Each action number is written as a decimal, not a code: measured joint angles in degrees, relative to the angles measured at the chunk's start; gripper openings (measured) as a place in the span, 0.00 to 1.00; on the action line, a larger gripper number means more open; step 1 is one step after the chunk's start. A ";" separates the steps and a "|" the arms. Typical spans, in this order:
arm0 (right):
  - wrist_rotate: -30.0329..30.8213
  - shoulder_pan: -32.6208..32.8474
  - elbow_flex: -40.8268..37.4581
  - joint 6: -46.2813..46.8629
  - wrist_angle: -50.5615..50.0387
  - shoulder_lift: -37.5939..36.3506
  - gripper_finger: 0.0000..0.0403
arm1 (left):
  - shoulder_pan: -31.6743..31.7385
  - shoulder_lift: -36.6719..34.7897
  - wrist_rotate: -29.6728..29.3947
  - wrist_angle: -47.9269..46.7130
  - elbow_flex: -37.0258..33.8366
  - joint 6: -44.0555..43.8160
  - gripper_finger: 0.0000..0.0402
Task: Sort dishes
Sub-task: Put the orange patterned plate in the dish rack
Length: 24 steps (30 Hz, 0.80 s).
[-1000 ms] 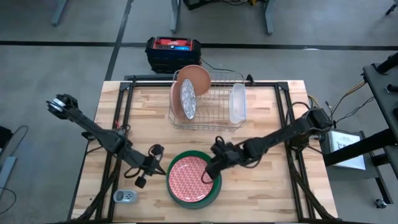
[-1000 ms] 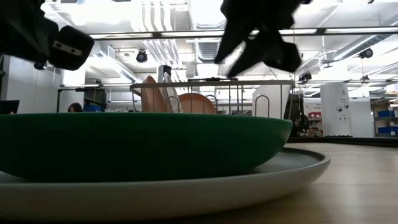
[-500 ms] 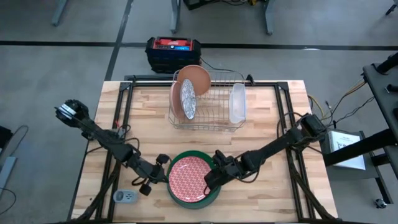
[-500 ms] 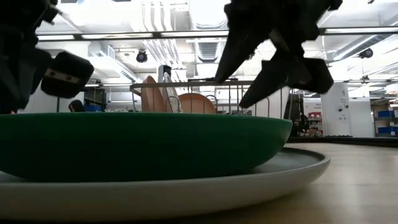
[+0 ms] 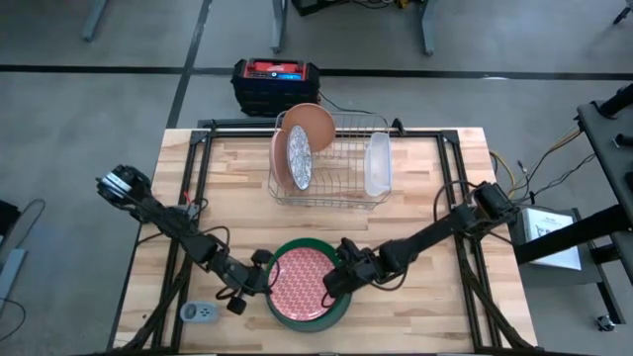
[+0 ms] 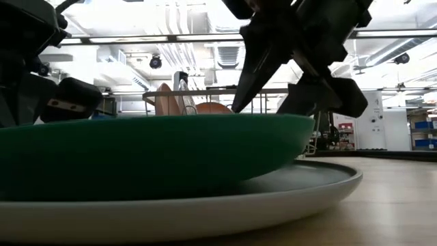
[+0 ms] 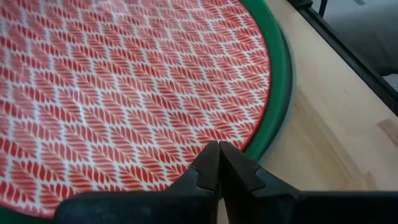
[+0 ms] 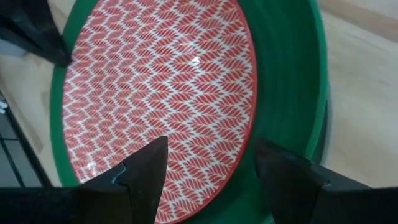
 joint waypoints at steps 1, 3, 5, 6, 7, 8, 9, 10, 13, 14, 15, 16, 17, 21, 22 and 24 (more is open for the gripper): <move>-0.03 -0.13 -0.10 0.14 0.06 0.00 0.56 | 0.01 0.11 0.00 0.04 0.00 0.00 0.00; -0.05 -0.28 -0.47 0.30 0.26 0.00 0.57 | 0.00 0.38 -0.38 0.22 0.01 0.00 0.00; -0.17 -0.43 -0.91 0.55 0.28 0.33 0.57 | 0.02 0.63 -0.60 0.34 0.00 0.00 0.00; -0.32 -0.50 -1.07 0.74 0.32 0.57 0.57 | 0.02 0.73 -0.74 0.44 0.02 0.02 0.00; -0.54 -0.58 -1.20 0.90 0.31 0.91 0.57 | 0.02 0.73 -0.90 0.54 0.02 0.06 0.00; -0.86 -0.67 -1.20 0.88 0.65 1.52 0.57 | 0.02 0.73 -1.00 0.57 0.02 0.11 0.00; -1.43 -0.85 -1.18 0.85 1.29 2.14 0.57 | 0.02 0.76 -1.18 0.56 0.02 0.14 0.00; -2.10 -0.94 -1.13 0.78 2.14 2.74 0.57 | 0.02 0.76 -1.35 0.55 0.02 0.18 0.00; -3.68 -1.44 -0.99 0.08 6.27 5.11 0.57 | 0.02 0.82 -1.93 0.42 0.00 0.29 0.00; -4.10 -1.62 -0.99 -0.23 7.61 5.82 0.57 | 0.02 0.82 -2.01 0.44 -0.02 0.37 0.00; -4.38 -1.82 -1.04 -0.56 8.77 6.34 0.57 | 0.02 0.83 -2.17 0.50 -0.09 0.48 0.00; -4.54 -1.94 -1.19 -0.89 9.93 6.84 0.57 | 0.02 0.84 -2.22 0.47 -0.07 0.53 0.00; -4.60 -2.08 -1.21 -1.26 10.99 7.00 0.57 | 0.02 0.84 -2.26 0.49 -0.07 0.63 0.00; -4.67 -2.61 -1.15 -1.91 12.89 7.63 0.57 | 0.02 0.84 -2.51 0.57 -0.07 0.70 0.00; -4.55 -2.72 -1.19 -2.18 13.03 7.64 0.56 | 0.02 0.84 -2.51 0.60 -0.07 0.71 0.00; -4.29 -2.98 -1.32 -2.56 13.61 7.89 0.54 | 0.02 0.84 -2.55 0.60 -0.09 0.94 0.00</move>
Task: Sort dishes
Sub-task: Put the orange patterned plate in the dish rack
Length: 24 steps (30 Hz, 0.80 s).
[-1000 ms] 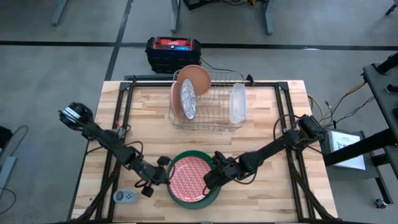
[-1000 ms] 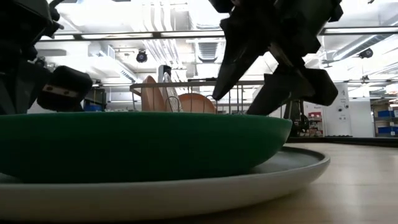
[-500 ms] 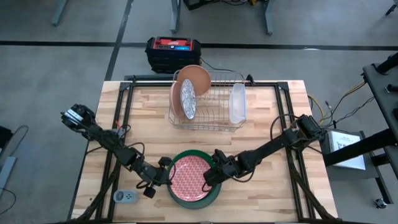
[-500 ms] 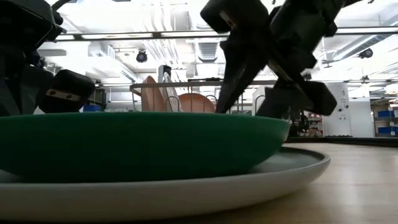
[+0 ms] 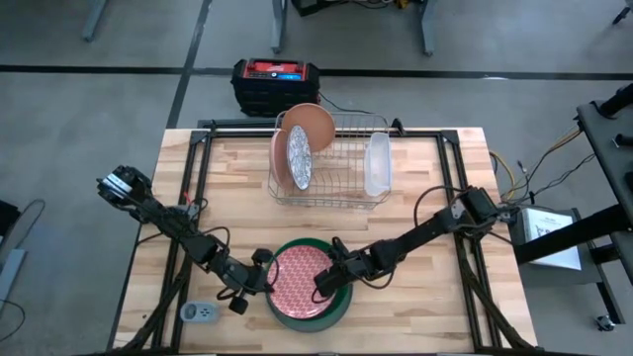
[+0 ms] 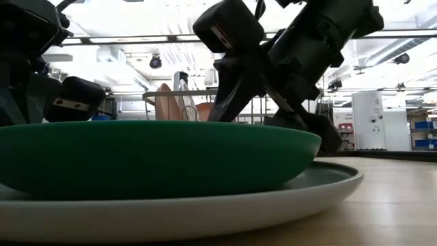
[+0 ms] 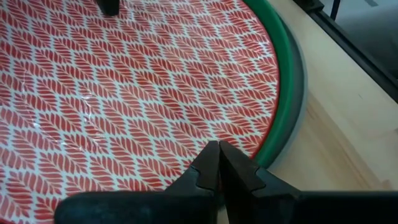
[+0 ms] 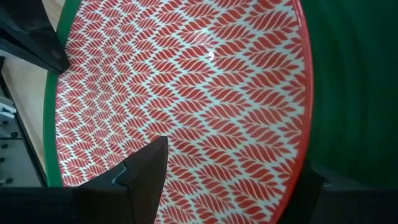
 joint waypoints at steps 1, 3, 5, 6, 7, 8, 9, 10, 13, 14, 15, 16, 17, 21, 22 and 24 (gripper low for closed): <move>0.04 -0.16 0.00 -0.11 0.14 0.06 0.52 | 0.00 0.01 -0.03 0.09 -0.01 0.14 0.00; 0.38 -0.42 -0.02 -0.67 0.61 0.10 0.49 | 0.00 0.02 -0.42 0.10 -0.04 0.48 0.00; 0.65 -0.73 -0.10 -1.86 1.49 0.15 0.45 | 0.00 0.04 -0.93 -0.01 -0.04 0.73 0.00; 0.81 -0.92 -0.11 -2.48 1.85 0.18 0.42 | 0.00 0.04 -1.07 -0.09 -0.04 0.87 0.00; 0.95 -1.02 -0.13 -3.15 2.06 0.23 0.39 | 0.00 0.04 -1.15 -0.11 -0.07 0.89 0.00; 1.33 -1.15 -0.15 -3.66 2.17 0.24 0.35 | 0.00 0.07 -1.16 -0.15 -0.07 0.89 0.00; 1.49 -1.23 -0.20 -4.20 2.58 0.24 0.32 | 0.00 0.07 -1.20 -0.23 -0.09 0.91 0.00; 1.54 -1.33 -0.16 -4.66 3.03 0.18 0.28 | 0.00 0.11 -1.16 -0.31 -0.15 0.89 0.00; 1.94 -1.48 0.13 -6.17 3.89 -0.11 0.16 | 0.11 0.22 -1.68 -0.63 -0.31 1.07 0.00; 1.84 -1.58 0.09 -6.62 4.02 -0.27 0.12 | 0.11 0.11 -1.51 -0.78 -0.35 1.09 0.00; 1.71 -1.66 0.10 -7.26 4.05 -0.51 0.09 | 0.07 -0.13 -1.53 -0.55 -0.35 1.09 0.00; 1.49 -1.74 0.16 -7.79 4.08 -0.93 0.06 | -0.01 -0.33 -1.49 -0.40 -0.31 1.09 0.00; 1.46 -1.74 0.17 -8.46 4.03 -1.35 0.03 | -0.01 -0.60 -1.49 -0.42 -0.32 1.07 0.00; 1.49 -1.87 0.01 -10.31 3.40 -3.17 0.02 | 0.04 -2.58 -1.16 0.00 -0.13 1.46 0.00; 1.69 -1.89 -0.02 -10.89 3.07 -3.69 0.01 | 0.00 -3.40 -1.01 0.16 -0.09 1.72 0.00; 2.20 -1.91 -0.05 -11.16 1.79 -4.78 0.01 | -0.07 -5.40 -0.41 0.28 0.13 2.51 0.00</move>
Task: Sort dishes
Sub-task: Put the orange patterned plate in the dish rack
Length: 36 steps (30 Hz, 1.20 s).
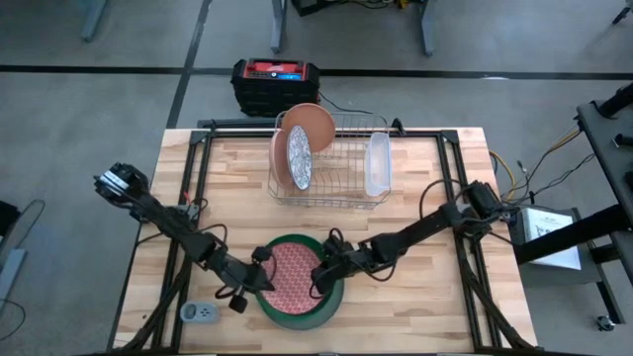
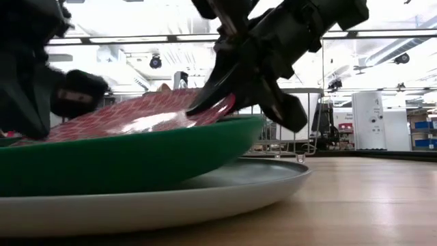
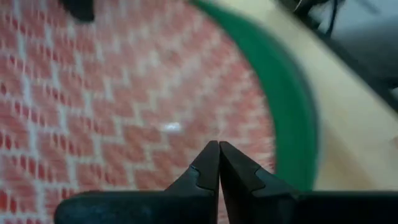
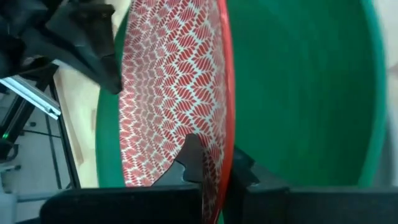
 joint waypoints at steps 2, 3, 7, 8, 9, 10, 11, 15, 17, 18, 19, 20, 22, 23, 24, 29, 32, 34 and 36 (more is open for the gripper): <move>0.16 -0.04 -0.04 -0.09 -0.52 -0.43 0.01 | -0.10 -2.12 0.95 0.11 0.33 1.09 0.00; 0.20 -0.04 -0.04 -0.22 -0.73 -0.43 0.01 | -0.17 -3.35 1.04 0.07 0.37 1.47 0.00; 0.50 0.07 -0.03 -2.67 -0.99 -0.54 0.01 | -0.48 -8.70 2.24 0.11 0.64 2.60 0.00; 0.73 0.22 0.00 -3.92 -0.83 -0.60 0.01 | -0.59 -9.96 2.56 0.33 0.64 2.65 0.00; 0.94 0.34 0.00 -5.20 -0.67 -0.86 0.01 | -0.74 -11.30 2.62 -0.09 0.63 2.67 0.00; 1.29 0.50 -0.04 -6.28 -0.77 -1.25 0.01 | -0.91 -12.68 2.61 -0.24 0.55 2.67 0.00; 1.71 0.59 -0.08 -7.56 -1.02 -1.83 0.01 | -1.01 -13.93 2.60 -0.11 0.55 2.67 0.00; 2.71 0.97 -0.25 -12.56 -2.23 -5.01 0.00 | -1.51 -18.79 2.66 -0.27 0.55 2.73 0.00; 2.99 1.01 -0.30 -14.85 -2.38 -6.86 0.00 | -1.77 -21.02 2.66 -0.24 0.55 2.93 0.00; 3.35 1.01 -0.30 -16.41 -2.42 -7.82 0.00 | -1.82 -21.94 2.66 -0.17 0.55 3.13 0.00; 3.55 0.98 -0.38 -17.22 -2.80 -8.81 0.00 | -1.84 -22.83 2.66 -0.20 0.55 3.54 0.00; 3.73 0.98 -0.39 -18.33 -3.05 -9.65 0.00 | -1.87 -23.71 2.66 -0.21 0.55 3.99 0.00; 3.83 0.95 -0.39 -20.47 -2.54 -11.19 0.00 | -1.95 -25.39 2.65 -0.21 0.55 4.72 0.00; 3.90 0.96 -0.39 -22.05 -2.15 -11.95 0.00 | -1.95 -26.10 2.66 -0.15 0.55 5.13 0.00; 3.92 0.94 -0.37 -23.77 -2.02 -12.62 0.00 | -1.99 -26.83 2.66 -0.22 0.55 5.58 0.00; 3.72 0.92 -0.37 -35.10 -3.22 -14.50 0.00 | -2.06 -30.47 2.67 -0.11 0.55 7.17 0.00; 3.81 0.92 -0.35 -48.34 -2.61 -16.36 0.00 | -2.05 -33.14 4.40 -0.01 0.55 9.01 0.00; 4.04 1.03 -0.28 -57.00 -2.36 -18.13 0.00 | -2.08 -34.94 6.11 0.45 0.55 10.48 0.00; 4.40 0.90 -0.26 -63.63 -2.34 -20.02 0.00 | -2.08 -36.86 7.45 0.38 0.55 11.43 0.00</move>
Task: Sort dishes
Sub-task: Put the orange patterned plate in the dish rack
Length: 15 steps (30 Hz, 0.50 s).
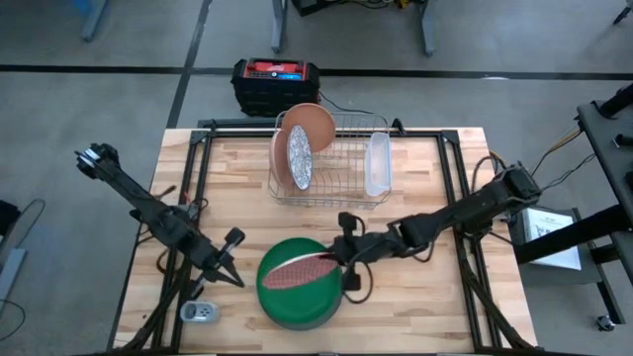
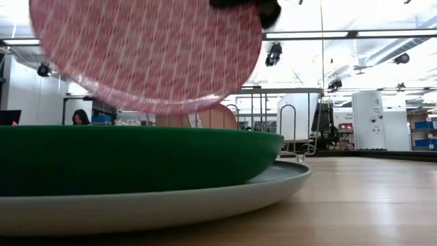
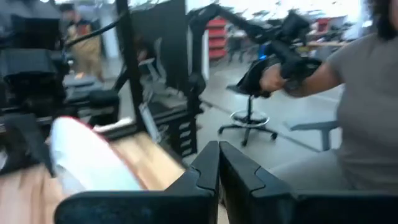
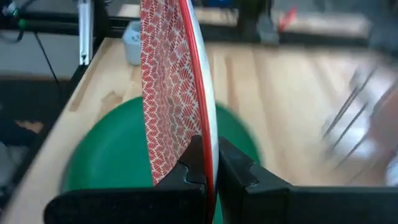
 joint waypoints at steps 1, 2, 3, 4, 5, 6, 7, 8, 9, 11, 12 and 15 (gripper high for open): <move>0.21 -0.20 0.00 -2.95 -0.09 -0.99 0.00 | 0.00 -0.88 0.52 0.08 0.00 0.32 0.00; 0.31 -0.40 0.00 -6.12 -0.40 -2.23 0.00 | 0.00 -1.79 0.75 0.01 0.00 0.74 0.00; 0.33 -0.76 0.00 -9.52 -1.01 -3.59 0.00 | 0.00 -2.53 0.90 -0.29 0.01 1.22 0.00; 0.60 -1.20 0.00 -12.97 -1.47 -4.99 0.00 | 0.00 -3.21 1.11 -0.65 0.00 1.56 0.00; 1.16 -1.62 0.00 -16.20 -1.57 -6.31 0.00 | 0.00 -4.01 1.13 -1.22 0.01 1.96 0.00; 2.18 -2.08 0.05 -18.68 -1.55 -7.86 0.00 | 0.00 -4.76 1.14 -1.81 0.02 2.40 0.00; 3.36 -2.68 0.12 -21.32 -1.57 -9.14 0.00 | 0.00 -5.45 1.15 -2.13 0.02 2.78 0.00; 4.04 -3.45 0.13 -23.85 -1.77 -10.46 0.00 | 0.00 -6.21 1.16 -2.68 0.02 3.09 0.00; 4.05 -4.31 0.17 -26.07 -2.54 -12.04 0.00 | 0.00 -6.94 1.18 -3.36 0.02 3.24 0.00; 3.52 -6.34 0.22 -28.95 -5.02 -14.93 0.00 | 0.00 -8.31 1.18 -4.15 0.02 3.28 0.00; 2.93 -7.56 0.77 -29.47 -7.34 -16.32 0.00 | 0.00 -9.03 1.18 -4.51 0.02 3.28 0.00; 0.12 -11.70 3.42 -30.85 -15.94 -19.27 0.00 | 0.00 -10.55 1.18 -4.68 0.02 3.16 0.00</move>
